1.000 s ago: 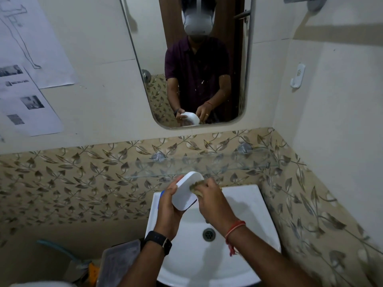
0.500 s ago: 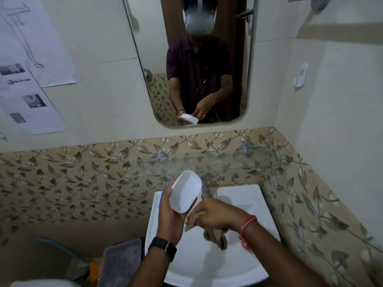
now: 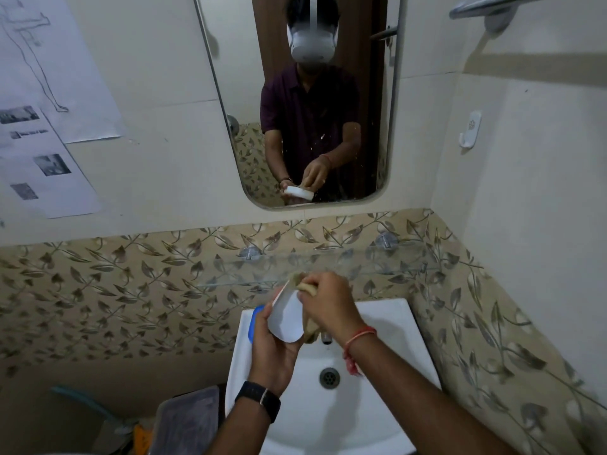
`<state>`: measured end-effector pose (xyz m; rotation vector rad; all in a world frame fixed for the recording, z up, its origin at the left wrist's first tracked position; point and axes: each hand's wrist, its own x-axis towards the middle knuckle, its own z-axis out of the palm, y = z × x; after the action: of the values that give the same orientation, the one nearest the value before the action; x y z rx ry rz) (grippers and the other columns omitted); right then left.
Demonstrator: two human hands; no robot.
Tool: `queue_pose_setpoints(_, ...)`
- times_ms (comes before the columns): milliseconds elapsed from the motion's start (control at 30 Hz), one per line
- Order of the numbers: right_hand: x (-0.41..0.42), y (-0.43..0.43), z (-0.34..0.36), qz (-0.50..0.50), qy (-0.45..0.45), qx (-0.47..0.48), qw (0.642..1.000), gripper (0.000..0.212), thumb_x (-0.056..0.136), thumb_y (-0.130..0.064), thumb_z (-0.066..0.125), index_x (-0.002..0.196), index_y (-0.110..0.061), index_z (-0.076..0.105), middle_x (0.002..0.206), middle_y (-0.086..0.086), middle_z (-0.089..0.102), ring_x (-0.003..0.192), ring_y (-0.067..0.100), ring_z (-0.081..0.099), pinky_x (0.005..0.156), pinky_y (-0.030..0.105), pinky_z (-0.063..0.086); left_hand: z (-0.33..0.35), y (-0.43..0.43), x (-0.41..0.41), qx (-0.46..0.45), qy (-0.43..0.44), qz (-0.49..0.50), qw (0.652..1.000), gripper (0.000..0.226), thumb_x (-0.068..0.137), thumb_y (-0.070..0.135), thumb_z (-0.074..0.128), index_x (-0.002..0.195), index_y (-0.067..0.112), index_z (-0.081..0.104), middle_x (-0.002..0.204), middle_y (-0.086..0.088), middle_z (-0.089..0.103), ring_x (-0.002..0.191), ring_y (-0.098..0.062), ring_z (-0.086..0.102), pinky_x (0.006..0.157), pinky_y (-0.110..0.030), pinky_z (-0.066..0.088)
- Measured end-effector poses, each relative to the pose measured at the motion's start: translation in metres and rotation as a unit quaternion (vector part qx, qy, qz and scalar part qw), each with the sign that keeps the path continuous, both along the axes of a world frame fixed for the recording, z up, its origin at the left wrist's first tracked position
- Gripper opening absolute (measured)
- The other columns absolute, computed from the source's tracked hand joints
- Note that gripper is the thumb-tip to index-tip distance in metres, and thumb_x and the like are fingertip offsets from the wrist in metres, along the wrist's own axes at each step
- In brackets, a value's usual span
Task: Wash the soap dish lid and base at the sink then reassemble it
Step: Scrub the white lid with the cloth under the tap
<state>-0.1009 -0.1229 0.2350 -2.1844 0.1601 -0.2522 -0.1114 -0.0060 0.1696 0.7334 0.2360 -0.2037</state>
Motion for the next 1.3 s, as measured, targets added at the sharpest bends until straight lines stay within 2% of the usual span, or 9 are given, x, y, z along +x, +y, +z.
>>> queue_pose_setpoints(167,-0.008,0.023,-0.001,0.090,-0.004,-0.030,0.995,0.027,0.092,0.004,0.054,0.107,-0.001,0.076,0.109,0.013,0.076,0.096,0.015,0.071,0.069,0.004,0.039,0.004,0.003,-0.002,0.024,0.006,-0.021,0.999,0.040,0.107,0.034,0.042,0.131,0.010,0.064,0.110,-0.015,0.078,0.092,-0.025,0.077,0.063,-0.036,0.064)
queue_pose_setpoints(233,-0.018,0.026,-0.002,0.191,0.048,-0.045,0.979,0.033,0.092,0.007,0.049,0.110,-0.002,0.075,0.104,0.008,0.075,0.066,-0.005,0.067,0.054,0.000,0.042,0.001,0.011,0.002,0.049,0.009,-0.014,0.999,0.045,0.105,0.038,0.043,0.138,0.012,0.061,0.120,-0.018,0.074,0.103,-0.027,0.075,0.071,-0.039,0.065)
queue_pose_setpoints(300,-0.020,0.026,-0.005,0.264,0.071,-0.084,0.958,0.031,0.090,0.009,0.048,0.102,-0.002,0.075,0.094,0.011,0.072,0.054,0.005,0.061,0.042,0.009,0.044,0.000,0.017,0.005,0.072,0.003,-0.022,0.997,0.047,0.105,0.040,0.043,0.139,0.013,0.061,0.116,-0.018,0.076,0.104,-0.027,0.075,0.085,-0.045,0.062)
queue_pose_setpoints(433,-0.015,0.022,0.004,0.325,0.113,-0.239,0.908,0.020,0.089,0.009,0.053,0.093,0.002,0.072,0.105,0.025,0.070,0.085,0.035,0.062,0.072,0.036,0.055,0.004,0.021,-0.001,0.097,-0.017,-0.048,0.994,0.038,0.108,0.035,0.037,0.129,0.027,0.067,0.119,-0.014,0.076,0.107,-0.028,0.075,0.099,-0.047,0.052)
queue_pose_setpoints(600,-0.021,-0.003,0.011,0.256,0.125,-0.413,0.865,0.029,0.100,-0.005,0.055,0.127,0.005,0.059,0.132,0.025,0.061,0.121,0.041,0.060,0.101,0.044,0.049,-0.001,0.027,0.002,0.101,0.009,-0.017,0.995,0.042,0.101,0.039,0.053,0.138,0.022,0.063,0.138,-0.018,0.065,0.121,-0.039,0.066,0.098,-0.050,0.054)
queue_pose_setpoints(767,-0.005,-0.037,0.010,0.067,-0.004,-0.251,0.966,0.040,0.090,0.009,0.055,0.119,-0.015,0.070,0.113,0.005,0.055,0.106,0.025,0.059,0.079,0.026,0.045,-0.009,0.037,0.009,0.104,0.003,-0.004,0.995,0.040,0.104,0.041,0.050,0.140,0.027,0.062,0.145,-0.010,0.062,0.132,-0.039,0.057,0.101,-0.053,0.054)
queue_pose_setpoints(933,-0.010,-0.019,-0.035,0.154,0.005,-0.253,0.955,0.042,0.086,0.011,0.052,0.119,-0.009,0.069,0.123,0.013,0.053,0.110,0.032,0.057,0.091,0.031,0.047,-0.010,0.017,0.000,0.185,-0.064,-0.039,0.980,0.040,0.101,0.042,0.053,0.138,0.031,0.064,0.143,-0.008,0.064,0.134,-0.036,0.057,0.111,-0.064,0.044)
queue_pose_setpoints(1167,-0.029,-0.001,-0.061,0.129,0.042,-0.164,0.977,0.039,0.091,0.007,0.049,0.125,-0.001,0.066,0.129,0.013,0.054,0.119,0.027,0.058,0.092,0.015,0.042,-0.011,0.003,-0.008,0.302,-0.152,-0.045,0.940,0.034,0.106,0.020,0.049,0.121,0.036,0.075,0.129,0.002,0.073,0.123,-0.023,0.066,0.106,-0.054,0.052)
queue_pose_setpoints(1300,-0.038,0.014,-0.061,0.161,0.084,-0.102,0.978,0.039,0.094,0.005,0.052,0.126,-0.009,0.069,0.127,0.010,0.055,0.114,0.027,0.063,0.100,0.026,0.053,-0.009,-0.001,-0.010,0.289,-0.148,-0.030,0.945,0.038,0.107,0.017,0.046,0.119,0.036,0.076,0.126,-0.002,0.075,0.117,-0.025,0.070,0.098,-0.050,0.057)
